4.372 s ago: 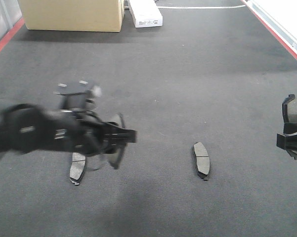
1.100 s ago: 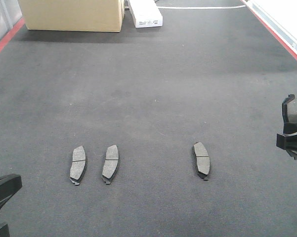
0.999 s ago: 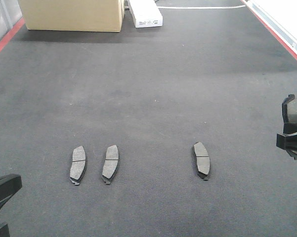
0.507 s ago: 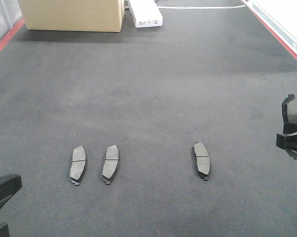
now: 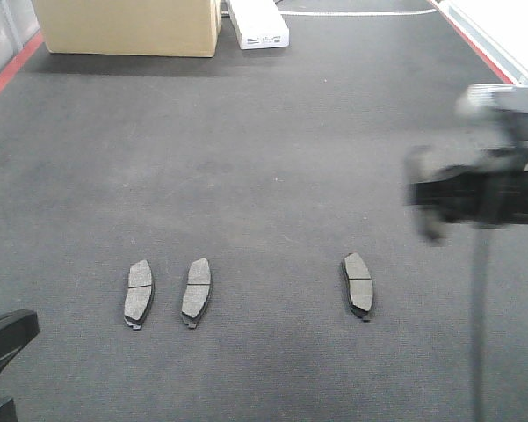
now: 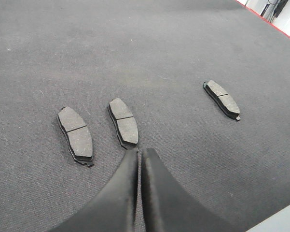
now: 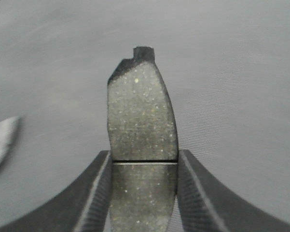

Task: Move and align brake pads A on conveyor
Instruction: 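Lower the right gripper's pad onto the belt beside the other pad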

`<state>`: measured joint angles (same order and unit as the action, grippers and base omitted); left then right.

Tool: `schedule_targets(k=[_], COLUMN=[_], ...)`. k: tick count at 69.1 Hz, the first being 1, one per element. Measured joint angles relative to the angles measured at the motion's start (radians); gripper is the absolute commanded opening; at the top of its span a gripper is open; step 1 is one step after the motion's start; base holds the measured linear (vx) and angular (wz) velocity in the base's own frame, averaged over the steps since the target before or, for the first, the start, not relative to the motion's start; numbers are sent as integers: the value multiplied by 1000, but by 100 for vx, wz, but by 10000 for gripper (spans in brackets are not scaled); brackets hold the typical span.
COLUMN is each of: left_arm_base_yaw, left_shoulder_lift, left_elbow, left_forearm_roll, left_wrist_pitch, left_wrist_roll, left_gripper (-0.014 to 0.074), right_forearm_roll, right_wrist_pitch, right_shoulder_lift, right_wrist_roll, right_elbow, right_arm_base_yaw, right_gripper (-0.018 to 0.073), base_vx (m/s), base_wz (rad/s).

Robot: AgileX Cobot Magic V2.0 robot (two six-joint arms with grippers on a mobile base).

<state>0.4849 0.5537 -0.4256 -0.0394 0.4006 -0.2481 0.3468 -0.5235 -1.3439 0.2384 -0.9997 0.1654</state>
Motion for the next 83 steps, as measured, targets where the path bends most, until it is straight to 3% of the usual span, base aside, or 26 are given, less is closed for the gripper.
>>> schedule_targets(k=[10, 19, 52, 83], left_arm_base_yaw=[0, 0, 0, 0], left_shoulder_lift=[0, 0, 0, 0], left_elbow=[0, 0, 0, 0], left_forearm_roll=[0, 0, 0, 0], left_wrist_pitch=[0, 0, 0, 0], left_wrist_roll=[0, 0, 0, 0], left_gripper=[-6, -6, -6, -6], right_forearm_roll=[9, 13, -81, -86], right_wrist_pitch=[2, -10, -70, -22], right_shoulder_lift=[-145, -288, -555, -611], right_wrist_roll=[-39, -140, -346, -410], right_elbow=[-88, -166, -272, -276], right_arm_base_yaw=[190, 264, 266, 266], right_gripper=[123, 125, 134, 137], base_vx=[0, 0, 0, 0], base_wz=[0, 0, 0, 0])
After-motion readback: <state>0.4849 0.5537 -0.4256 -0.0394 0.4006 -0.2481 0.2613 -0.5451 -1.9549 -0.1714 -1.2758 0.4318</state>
